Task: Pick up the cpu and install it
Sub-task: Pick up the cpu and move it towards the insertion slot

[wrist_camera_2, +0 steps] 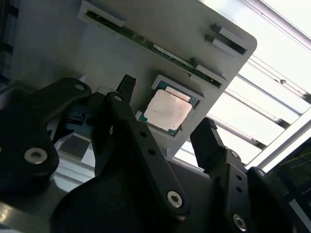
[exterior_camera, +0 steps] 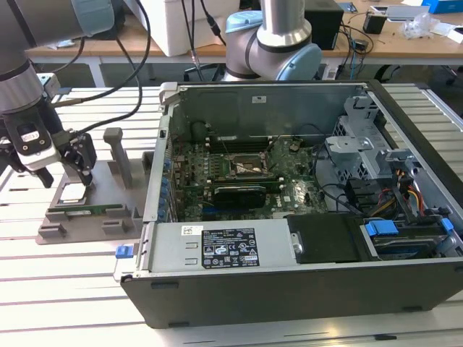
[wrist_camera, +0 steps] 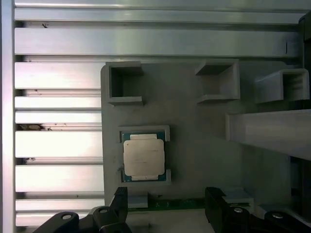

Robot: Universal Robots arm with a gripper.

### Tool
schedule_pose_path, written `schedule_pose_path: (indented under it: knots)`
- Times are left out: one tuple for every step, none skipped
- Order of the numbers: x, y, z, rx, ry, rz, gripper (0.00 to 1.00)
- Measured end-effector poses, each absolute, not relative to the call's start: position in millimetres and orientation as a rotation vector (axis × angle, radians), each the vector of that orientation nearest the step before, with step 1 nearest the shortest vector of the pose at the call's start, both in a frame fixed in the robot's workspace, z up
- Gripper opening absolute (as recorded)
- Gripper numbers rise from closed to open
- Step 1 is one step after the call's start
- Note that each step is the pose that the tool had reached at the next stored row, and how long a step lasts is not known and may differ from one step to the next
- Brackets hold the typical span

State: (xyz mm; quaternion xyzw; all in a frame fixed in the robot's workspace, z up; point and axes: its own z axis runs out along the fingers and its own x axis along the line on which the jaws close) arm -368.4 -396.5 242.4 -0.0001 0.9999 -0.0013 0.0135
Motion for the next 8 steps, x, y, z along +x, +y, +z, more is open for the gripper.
schedule_pose_path:
  knots:
    - [-368.4,-396.5,241.1,0.000,3.115,-0.004,0.73]
    - [-368.4,-396.5,239.5,0.000,3.115,-0.004,0.73]
    - [-368.4,-396.5,238.0,0.000,3.115,-0.004,0.73]
    - [-368.4,-396.5,235.0,0.000,3.115,-0.004,0.73]
    - [-368.4,-396.5,233.4,0.000,3.115,-0.004,0.73]
    - [-368.4,-396.5,231.4,0.000,3.115,-0.004,0.73]
    - [-368.4,-396.5,228.8,0.000,3.115,-0.004,0.73]
    - [-368.5,-396.4,225.3,-0.002,3.115,-0.004,0.73]
